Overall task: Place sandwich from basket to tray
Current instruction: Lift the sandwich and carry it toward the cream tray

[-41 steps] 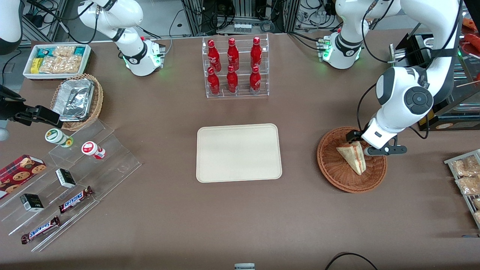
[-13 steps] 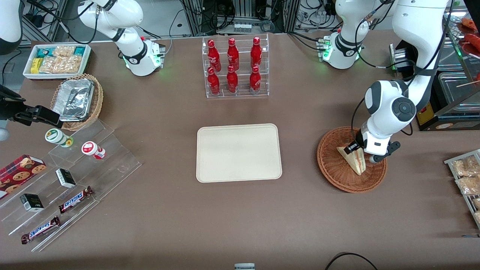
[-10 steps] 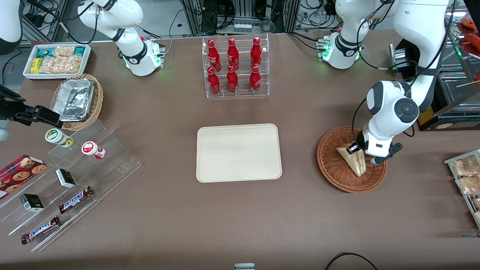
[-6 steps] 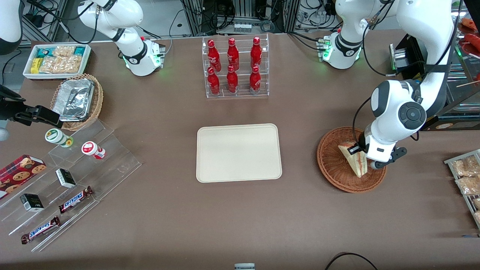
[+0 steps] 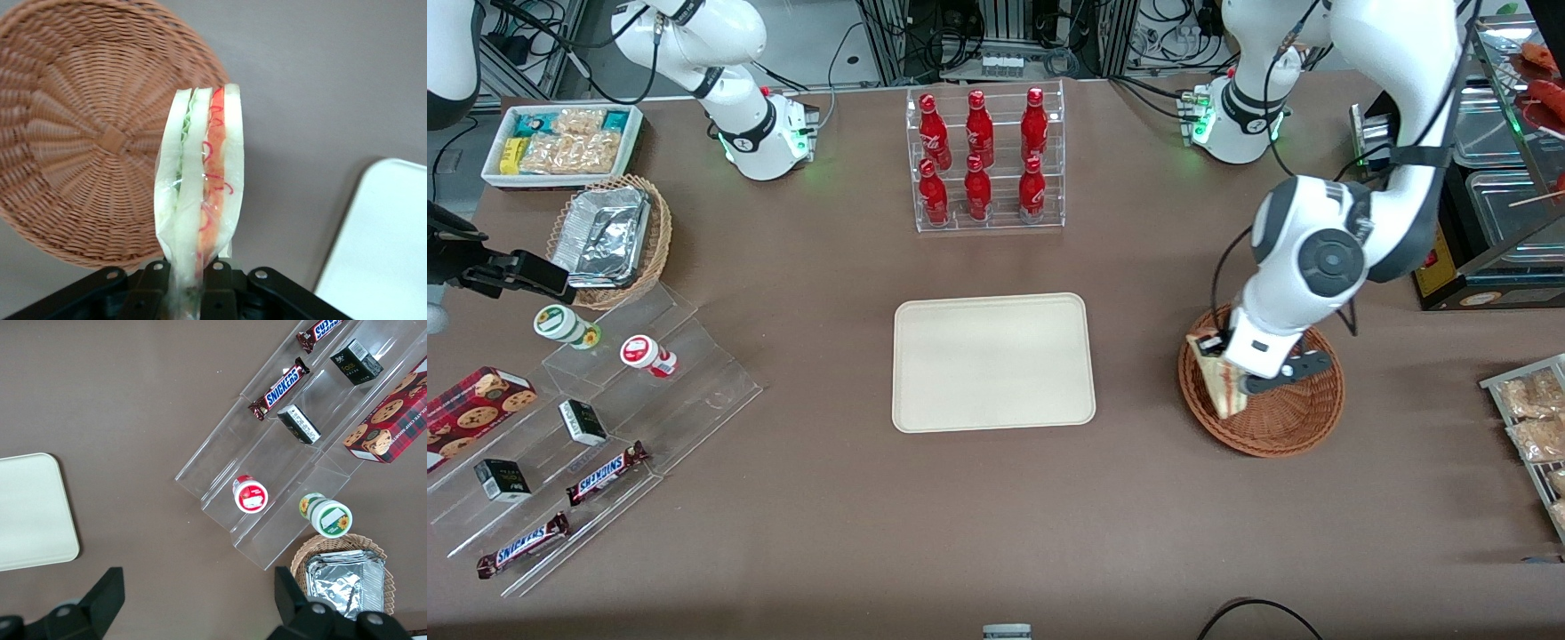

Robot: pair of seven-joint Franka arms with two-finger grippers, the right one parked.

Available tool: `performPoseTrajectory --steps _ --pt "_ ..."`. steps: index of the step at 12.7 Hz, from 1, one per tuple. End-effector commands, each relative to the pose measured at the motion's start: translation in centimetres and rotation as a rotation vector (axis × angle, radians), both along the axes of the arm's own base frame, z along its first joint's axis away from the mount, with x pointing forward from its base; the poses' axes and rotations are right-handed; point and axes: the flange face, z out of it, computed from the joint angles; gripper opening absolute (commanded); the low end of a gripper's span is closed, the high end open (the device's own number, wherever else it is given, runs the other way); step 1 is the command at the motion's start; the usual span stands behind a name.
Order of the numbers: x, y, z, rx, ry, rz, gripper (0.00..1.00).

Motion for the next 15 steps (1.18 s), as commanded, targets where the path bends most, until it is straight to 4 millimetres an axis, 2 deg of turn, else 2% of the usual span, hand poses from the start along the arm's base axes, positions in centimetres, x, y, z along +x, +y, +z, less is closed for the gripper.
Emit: performPoseTrajectory --steps 1,4,7,11,12,15 --pt "0.4 -5.0 -0.2 0.003 -0.001 -0.066 0.0" --pt "0.4 -11.3 -1.0 -0.011 -0.006 -0.119 0.0" --pt "-0.2 -17.7 -3.1 -0.013 -0.004 -0.149 0.0" --pt "-0.7 -23.8 -5.0 -0.028 -0.008 -0.147 0.0" --pt "-1.3 -25.8 -5.3 -0.034 -0.012 -0.152 0.0" --pt "-3.0 -29.6 -6.8 -0.05 -0.003 -0.134 0.0"
